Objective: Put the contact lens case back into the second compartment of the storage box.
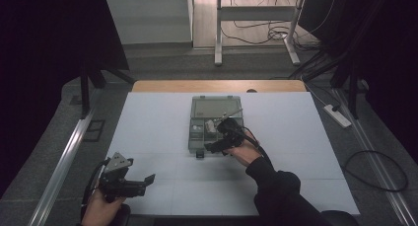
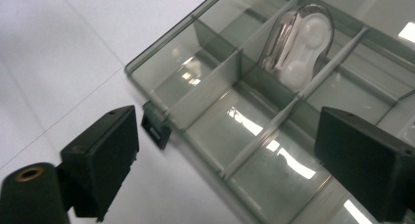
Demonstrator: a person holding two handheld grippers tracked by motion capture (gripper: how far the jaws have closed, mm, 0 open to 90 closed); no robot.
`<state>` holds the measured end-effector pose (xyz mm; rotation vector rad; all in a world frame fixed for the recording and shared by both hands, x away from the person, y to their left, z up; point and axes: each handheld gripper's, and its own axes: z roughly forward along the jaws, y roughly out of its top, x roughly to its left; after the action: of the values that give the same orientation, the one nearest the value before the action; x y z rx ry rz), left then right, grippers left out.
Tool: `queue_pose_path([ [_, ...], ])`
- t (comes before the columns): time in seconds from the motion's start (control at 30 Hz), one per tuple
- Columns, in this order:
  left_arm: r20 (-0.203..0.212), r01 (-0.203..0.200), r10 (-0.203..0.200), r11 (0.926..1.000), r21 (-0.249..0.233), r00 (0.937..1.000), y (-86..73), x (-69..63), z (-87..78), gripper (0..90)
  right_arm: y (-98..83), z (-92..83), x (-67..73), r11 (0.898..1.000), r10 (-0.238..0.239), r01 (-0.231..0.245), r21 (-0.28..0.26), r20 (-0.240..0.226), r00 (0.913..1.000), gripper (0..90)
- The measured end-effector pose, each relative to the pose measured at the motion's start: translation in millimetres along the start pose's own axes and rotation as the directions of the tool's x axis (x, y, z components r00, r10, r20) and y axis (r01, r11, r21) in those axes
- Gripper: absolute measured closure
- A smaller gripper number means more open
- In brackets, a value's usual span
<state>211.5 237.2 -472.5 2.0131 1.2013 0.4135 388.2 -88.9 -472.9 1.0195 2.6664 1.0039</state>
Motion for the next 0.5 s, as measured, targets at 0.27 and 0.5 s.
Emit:
queue_pose_path([
  [0.27, 0.000, -0.001, 0.001, 1.0000, -0.001, 1.0000, 0.0, -0.1, -0.1, 5.5, -10.3, -11.1, -0.9, 1.000, 0.000, -0.001, -0.016, -0.032, 0.9995, 5.1],
  [0.5, 0.000, -0.002, 0.002, 1.0000, -0.002, 1.0000, -0.2, -0.1, -0.3, 5.5, -17.2, -17.5, -2.7, 1.000, -0.012, 0.012, -0.011, -0.033, 0.9994, 2.3],
])
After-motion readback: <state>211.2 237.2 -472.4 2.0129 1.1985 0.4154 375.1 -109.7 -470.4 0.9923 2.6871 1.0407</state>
